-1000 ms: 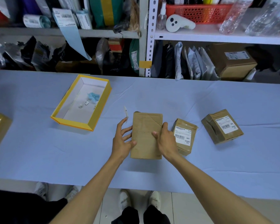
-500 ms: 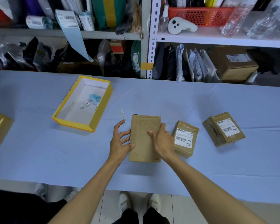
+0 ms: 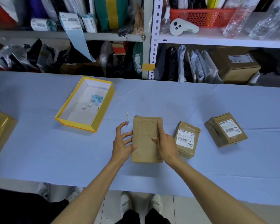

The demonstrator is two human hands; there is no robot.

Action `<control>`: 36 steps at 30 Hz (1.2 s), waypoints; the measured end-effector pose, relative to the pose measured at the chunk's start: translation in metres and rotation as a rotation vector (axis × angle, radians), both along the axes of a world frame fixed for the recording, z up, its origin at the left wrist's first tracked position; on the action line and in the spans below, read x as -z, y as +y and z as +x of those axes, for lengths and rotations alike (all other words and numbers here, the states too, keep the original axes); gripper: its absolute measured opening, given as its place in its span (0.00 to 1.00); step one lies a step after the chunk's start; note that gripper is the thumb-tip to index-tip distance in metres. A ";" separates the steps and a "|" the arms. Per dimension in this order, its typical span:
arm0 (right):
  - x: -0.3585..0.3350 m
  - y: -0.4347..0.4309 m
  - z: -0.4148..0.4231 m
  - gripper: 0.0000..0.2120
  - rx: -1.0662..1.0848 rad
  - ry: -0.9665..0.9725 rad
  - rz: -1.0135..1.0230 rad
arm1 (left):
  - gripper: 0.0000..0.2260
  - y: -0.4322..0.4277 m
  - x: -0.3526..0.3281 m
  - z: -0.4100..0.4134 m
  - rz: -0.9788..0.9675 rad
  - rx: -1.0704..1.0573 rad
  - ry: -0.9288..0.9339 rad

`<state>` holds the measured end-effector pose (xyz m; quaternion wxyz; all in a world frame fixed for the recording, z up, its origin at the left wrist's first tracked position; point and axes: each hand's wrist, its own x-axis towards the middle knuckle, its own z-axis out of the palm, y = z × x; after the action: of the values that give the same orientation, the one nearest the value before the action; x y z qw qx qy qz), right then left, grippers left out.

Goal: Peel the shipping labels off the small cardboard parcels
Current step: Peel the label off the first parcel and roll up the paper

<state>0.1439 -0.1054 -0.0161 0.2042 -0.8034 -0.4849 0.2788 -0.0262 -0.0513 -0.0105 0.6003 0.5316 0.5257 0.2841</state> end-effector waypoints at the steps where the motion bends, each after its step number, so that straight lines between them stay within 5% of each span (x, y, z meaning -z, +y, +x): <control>1: 0.000 -0.001 -0.001 0.38 0.008 -0.014 0.000 | 0.41 -0.001 0.000 0.001 -0.002 -0.004 -0.001; 7: -0.009 -0.002 -0.016 0.68 0.099 -0.014 -0.122 | 0.43 -0.006 -0.007 0.006 -0.009 0.000 -0.022; 14: 0.000 0.003 -0.006 0.38 0.060 -0.019 -0.013 | 0.40 -0.003 -0.003 -0.001 -0.033 -0.043 -0.018; 19: -0.003 -0.001 -0.004 0.69 -0.055 0.049 -0.140 | 0.41 0.002 -0.004 0.002 -0.019 -0.038 -0.003; 27: 0.005 0.009 0.006 0.44 -0.055 0.049 -0.108 | 0.39 0.009 0.000 0.004 -0.040 0.019 0.018; 36: -0.011 0.025 0.026 0.37 -0.048 0.105 -0.208 | 0.17 0.037 -0.022 0.015 0.069 -0.110 0.099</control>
<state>0.1698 -0.0807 -0.0049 0.1381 -0.7928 -0.4610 0.3741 -0.0112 -0.0145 0.0114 0.5384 0.5357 0.5729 0.3082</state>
